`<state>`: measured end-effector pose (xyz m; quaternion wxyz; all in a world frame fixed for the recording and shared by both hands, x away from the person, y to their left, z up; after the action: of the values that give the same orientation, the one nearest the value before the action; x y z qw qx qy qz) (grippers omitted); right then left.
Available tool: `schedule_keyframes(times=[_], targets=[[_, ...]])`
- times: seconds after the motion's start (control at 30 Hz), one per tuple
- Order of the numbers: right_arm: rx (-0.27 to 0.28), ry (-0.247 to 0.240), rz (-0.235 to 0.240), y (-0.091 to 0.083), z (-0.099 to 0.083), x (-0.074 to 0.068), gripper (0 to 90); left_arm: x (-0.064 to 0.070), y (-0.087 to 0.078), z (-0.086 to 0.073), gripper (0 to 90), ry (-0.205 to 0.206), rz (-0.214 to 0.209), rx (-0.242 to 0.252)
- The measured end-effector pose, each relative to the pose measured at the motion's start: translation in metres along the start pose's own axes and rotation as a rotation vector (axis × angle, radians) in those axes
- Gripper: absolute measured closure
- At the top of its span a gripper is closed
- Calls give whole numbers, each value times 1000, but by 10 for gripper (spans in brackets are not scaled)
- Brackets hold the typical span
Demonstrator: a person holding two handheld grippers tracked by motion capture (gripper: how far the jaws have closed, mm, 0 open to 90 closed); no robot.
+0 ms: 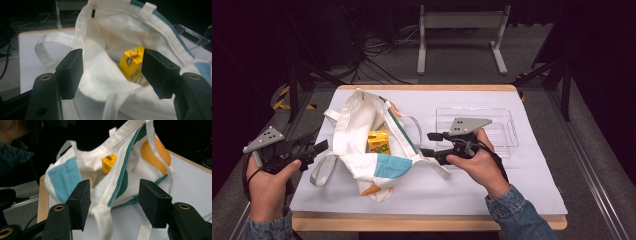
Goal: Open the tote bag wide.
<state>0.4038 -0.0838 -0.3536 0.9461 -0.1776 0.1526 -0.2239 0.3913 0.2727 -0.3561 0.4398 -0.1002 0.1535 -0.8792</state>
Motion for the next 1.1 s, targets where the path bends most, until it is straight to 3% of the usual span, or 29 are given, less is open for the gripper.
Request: schedule_keyframes(times=[0.13,0.23,0.63,0.73,0.8,0.83,0.87,0.97,1.1], targets=[[28,-10,-33,16,16,6,474,-3,12,6,336,22,41,58],[43,-1,-35,30,24,8,495,-3,14,7,335,32,47,75],[24,17,-71,81,40,18,541,-6,21,-1,325,44,62,44],[22,33,-67,87,42,20,579,-6,23,-5,310,51,60,20],[13,41,-57,90,43,20,688,-6,23,-7,311,51,62,12],[13,41,-57,90,43,20,688,-7,24,-8,311,56,61,6],[15,32,-51,89,45,19,785,-7,24,-9,311,53,58,3],[31,15,-53,84,49,19,888,-8,23,-12,311,43,60,1],[41,-14,-81,75,53,21,900,-11,24,-15,310,35,63,-7]])
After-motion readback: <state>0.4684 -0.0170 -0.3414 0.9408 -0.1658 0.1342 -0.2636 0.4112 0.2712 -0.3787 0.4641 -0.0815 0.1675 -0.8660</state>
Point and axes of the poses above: each handheld gripper's, and its own axes: y roughly forward along the jaws, z roughly out of its top, x roughly to its right, the point moved 7 cm from there along y, roughly forward along the jaws, and after that the axes turned 10 degrees about y, right-handed, at the moved point
